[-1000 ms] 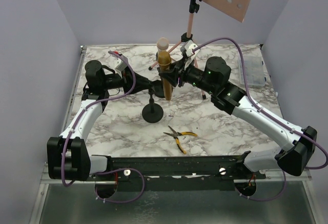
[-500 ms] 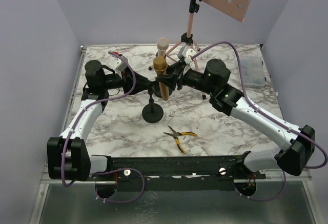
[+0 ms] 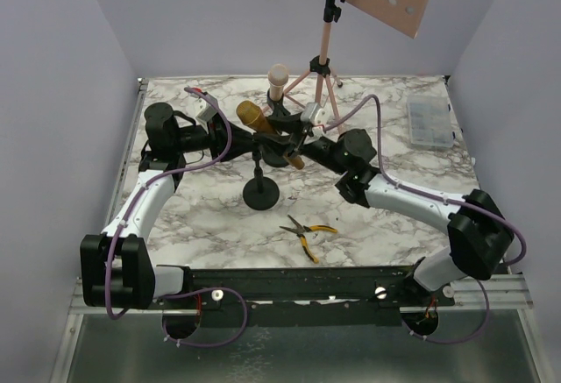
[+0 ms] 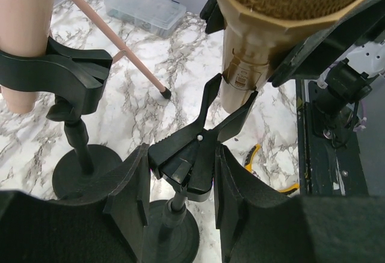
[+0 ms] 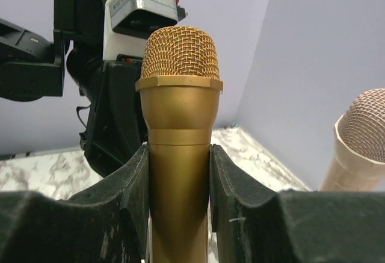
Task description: Set up the instrument practice props
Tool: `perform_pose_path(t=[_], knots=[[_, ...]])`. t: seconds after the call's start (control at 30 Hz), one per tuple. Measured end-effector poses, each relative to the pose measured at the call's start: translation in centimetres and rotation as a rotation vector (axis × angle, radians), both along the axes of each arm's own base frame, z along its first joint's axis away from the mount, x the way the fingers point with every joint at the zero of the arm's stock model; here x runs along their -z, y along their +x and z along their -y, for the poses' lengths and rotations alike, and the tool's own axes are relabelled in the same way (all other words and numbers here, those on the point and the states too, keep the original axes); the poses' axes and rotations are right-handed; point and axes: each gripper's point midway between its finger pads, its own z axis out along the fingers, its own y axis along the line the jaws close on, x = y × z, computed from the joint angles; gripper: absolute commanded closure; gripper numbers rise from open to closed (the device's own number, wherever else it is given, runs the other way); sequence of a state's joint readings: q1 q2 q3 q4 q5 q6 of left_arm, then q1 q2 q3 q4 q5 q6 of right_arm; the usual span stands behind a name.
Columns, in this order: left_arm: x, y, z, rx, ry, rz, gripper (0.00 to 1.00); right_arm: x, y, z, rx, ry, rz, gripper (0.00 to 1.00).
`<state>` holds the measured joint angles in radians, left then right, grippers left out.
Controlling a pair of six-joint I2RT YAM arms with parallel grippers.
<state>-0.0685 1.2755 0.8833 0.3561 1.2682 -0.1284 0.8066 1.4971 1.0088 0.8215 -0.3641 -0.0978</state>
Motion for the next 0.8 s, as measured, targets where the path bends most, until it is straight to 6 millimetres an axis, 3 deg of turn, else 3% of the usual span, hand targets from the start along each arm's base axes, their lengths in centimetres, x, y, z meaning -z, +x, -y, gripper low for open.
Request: perform_pose_path(t=[0.3, 0.43, 0.63, 0.67, 0.7, 0.8], knots=[[0.1, 0.0, 0.0, 0.002, 0.002, -0.001, 1.00, 0.3, -0.2, -0.4, 0.108, 0.272, 0.138, 1.00], [0.7, 0.3, -0.4, -0.014, 0.006, -0.030, 1.00, 1.8, 0.7, -1.5, 0.164, 0.303, 0.137, 1.00], [1.1, 1.3, -1.3, -0.071, 0.009, -0.055, 1.00, 2.2, 2.4, -2.3, 0.225, 0.323, 0.110, 1.00], [1.2, 1.4, -1.3, -0.075, 0.010, -0.056, 1.00, 2.3, 2.5, -2.3, 0.236, 0.325, 0.104, 0.97], [1.2, 1.5, -1.3, -0.077, 0.010, -0.056, 1.00, 2.5, 2.7, -2.3, 0.243, 0.324, 0.099, 0.88], [1.3, 1.7, -1.4, -0.086, 0.011, -0.058, 1.00, 2.6, 3.1, -2.1, 0.268, 0.333, 0.082, 0.48]])
